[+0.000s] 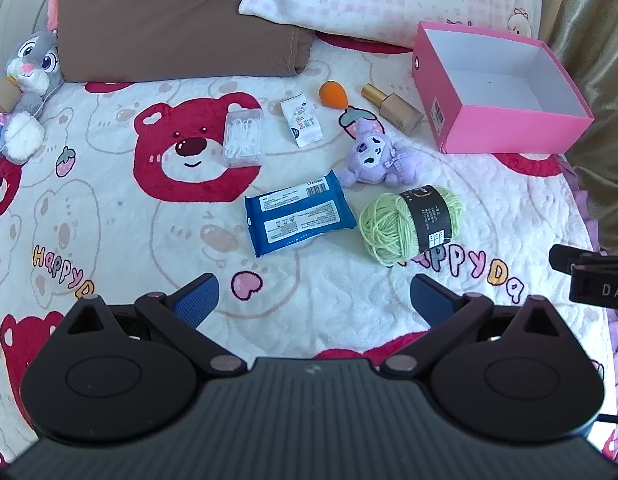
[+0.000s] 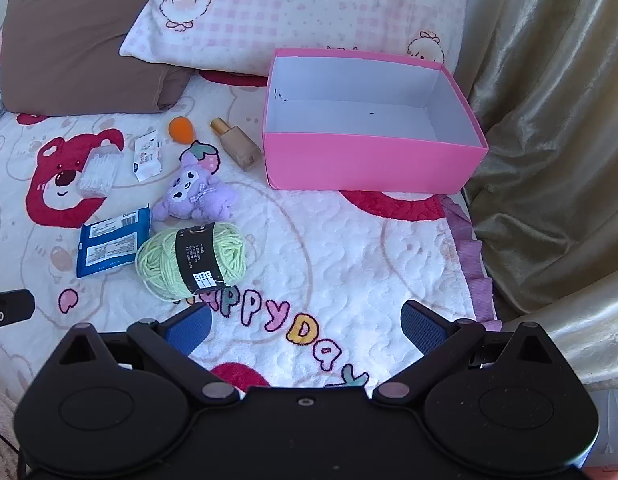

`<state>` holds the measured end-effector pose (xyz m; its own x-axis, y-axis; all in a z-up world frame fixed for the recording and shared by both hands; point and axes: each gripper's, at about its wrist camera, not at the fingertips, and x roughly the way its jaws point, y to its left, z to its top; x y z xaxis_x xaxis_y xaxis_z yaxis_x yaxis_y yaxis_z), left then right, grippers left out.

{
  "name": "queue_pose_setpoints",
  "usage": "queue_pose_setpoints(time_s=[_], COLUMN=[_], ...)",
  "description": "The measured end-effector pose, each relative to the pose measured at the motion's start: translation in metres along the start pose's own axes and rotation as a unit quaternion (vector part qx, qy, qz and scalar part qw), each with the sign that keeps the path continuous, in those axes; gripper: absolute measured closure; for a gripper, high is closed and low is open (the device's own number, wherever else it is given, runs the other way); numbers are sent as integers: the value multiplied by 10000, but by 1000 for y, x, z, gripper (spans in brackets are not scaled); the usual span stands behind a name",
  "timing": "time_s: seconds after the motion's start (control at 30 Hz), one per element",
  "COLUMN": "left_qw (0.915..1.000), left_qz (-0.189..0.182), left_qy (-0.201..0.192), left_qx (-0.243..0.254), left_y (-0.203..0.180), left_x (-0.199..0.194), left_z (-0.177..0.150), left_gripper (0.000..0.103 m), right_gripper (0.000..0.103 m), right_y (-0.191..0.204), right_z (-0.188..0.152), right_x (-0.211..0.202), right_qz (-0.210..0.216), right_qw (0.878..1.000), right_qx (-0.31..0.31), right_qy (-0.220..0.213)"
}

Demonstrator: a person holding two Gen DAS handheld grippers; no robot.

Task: Organize objects
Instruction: 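Move the left tool toward the green yarn skein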

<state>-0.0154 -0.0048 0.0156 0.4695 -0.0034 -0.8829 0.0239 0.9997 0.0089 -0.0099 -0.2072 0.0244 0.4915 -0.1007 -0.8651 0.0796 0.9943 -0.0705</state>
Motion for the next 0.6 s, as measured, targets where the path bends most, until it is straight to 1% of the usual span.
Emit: queue_pose_setpoints(time_s=[0.1, 0.27, 0.47, 0.6], left_qw=[10000, 10000, 10000, 9999], left_qz=[85, 85, 49, 105], left_qy=[-34, -25, 40, 41], left_qx=[13, -30, -52, -86], left_y=[0, 2, 2, 4], left_x=[-1, 0, 5, 7], left_z=[-1, -1, -1, -2], left_gripper=[0, 0, 0, 0], right_gripper=[1, 1, 1, 1], right_y=[-1, 3, 6, 7], right_z=[1, -1, -1, -2], right_x=[2, 3, 0, -1], right_qz=[25, 151, 120, 135], right_qw=[10000, 9999, 9998, 9998], right_qx=[20, -44, -125, -136], right_qy=[30, 45, -27, -63])
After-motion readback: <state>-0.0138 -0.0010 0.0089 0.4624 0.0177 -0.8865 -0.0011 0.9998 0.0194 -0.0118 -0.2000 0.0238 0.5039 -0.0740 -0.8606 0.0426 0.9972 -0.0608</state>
